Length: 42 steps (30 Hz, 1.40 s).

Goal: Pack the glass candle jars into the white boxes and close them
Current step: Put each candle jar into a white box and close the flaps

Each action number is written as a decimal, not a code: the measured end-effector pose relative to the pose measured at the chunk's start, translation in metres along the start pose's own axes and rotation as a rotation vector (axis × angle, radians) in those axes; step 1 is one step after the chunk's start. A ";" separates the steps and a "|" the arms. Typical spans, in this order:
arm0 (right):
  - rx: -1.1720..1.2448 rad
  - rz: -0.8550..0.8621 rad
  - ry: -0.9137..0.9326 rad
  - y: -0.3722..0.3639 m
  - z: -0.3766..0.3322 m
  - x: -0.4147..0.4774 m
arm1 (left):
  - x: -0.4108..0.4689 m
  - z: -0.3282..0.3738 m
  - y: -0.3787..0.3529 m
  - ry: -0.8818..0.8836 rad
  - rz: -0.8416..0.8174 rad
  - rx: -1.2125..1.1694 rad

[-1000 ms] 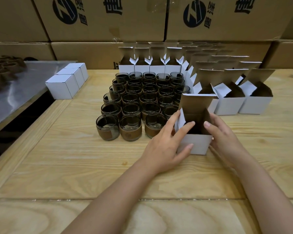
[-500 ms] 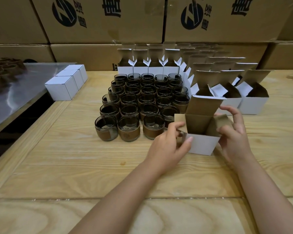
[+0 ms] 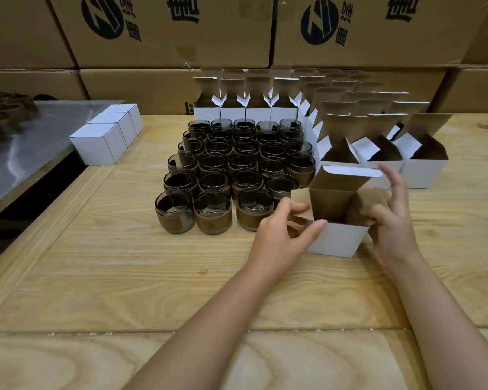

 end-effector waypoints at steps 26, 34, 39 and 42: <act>-1.181 -0.478 0.422 -0.145 -0.096 0.008 | 0.005 0.013 -0.010 -0.179 -0.078 0.151; -1.538 -0.803 0.048 -0.167 -0.028 0.051 | 0.002 0.022 -0.012 -0.277 -0.076 0.201; -1.412 -0.765 0.028 -0.166 -0.019 0.053 | 0.000 0.026 -0.012 -0.327 -0.061 0.226; -1.357 -0.736 -0.001 -0.162 -0.022 0.055 | 0.000 0.027 -0.012 -0.346 -0.053 0.231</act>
Point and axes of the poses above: each hand's wrist, its own x-axis towards the middle knuckle, its own y-axis out of the back of the hand, z = x × y, the point moved 10 cm from there along x, towards the middle knuckle, and after that the axes turned 4 degrees about -x, right-handed, at the moved point
